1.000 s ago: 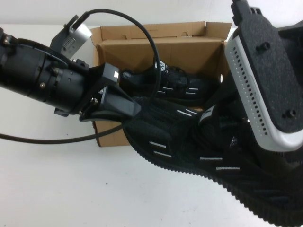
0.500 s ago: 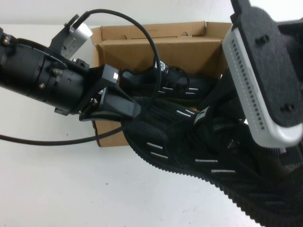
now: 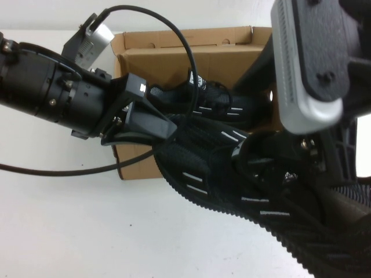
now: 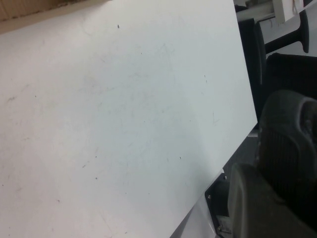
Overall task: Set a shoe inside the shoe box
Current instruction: Hand over the shoe
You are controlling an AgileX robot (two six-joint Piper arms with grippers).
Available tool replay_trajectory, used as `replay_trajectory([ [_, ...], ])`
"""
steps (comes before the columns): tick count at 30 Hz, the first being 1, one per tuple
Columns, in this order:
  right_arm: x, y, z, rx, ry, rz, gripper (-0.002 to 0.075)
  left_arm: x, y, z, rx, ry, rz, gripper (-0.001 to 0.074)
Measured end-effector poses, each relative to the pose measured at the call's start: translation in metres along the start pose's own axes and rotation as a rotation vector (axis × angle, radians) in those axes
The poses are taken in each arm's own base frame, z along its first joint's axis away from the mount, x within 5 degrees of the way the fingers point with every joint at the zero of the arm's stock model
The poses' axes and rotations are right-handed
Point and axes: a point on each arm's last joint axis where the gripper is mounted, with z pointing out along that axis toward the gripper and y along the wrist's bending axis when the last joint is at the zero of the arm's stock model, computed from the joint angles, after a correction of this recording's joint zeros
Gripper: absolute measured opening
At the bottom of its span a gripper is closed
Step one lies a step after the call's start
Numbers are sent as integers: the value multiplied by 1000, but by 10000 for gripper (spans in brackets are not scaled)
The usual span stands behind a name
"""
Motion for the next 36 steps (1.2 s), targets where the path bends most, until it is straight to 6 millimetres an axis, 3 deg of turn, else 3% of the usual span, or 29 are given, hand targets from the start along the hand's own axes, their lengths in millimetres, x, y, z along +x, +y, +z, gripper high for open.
replay_trajectory([
  [6,1,-2,-1,27,5,26,565,0,1,1,1,1,-3,108],
  [20,10,3,-7,5,107,28,571,-6,1,2,11,-46,-20,108],
  [36,21,1,-32,169,231,45,571,-17,12,12,35,-93,-65,108],
])
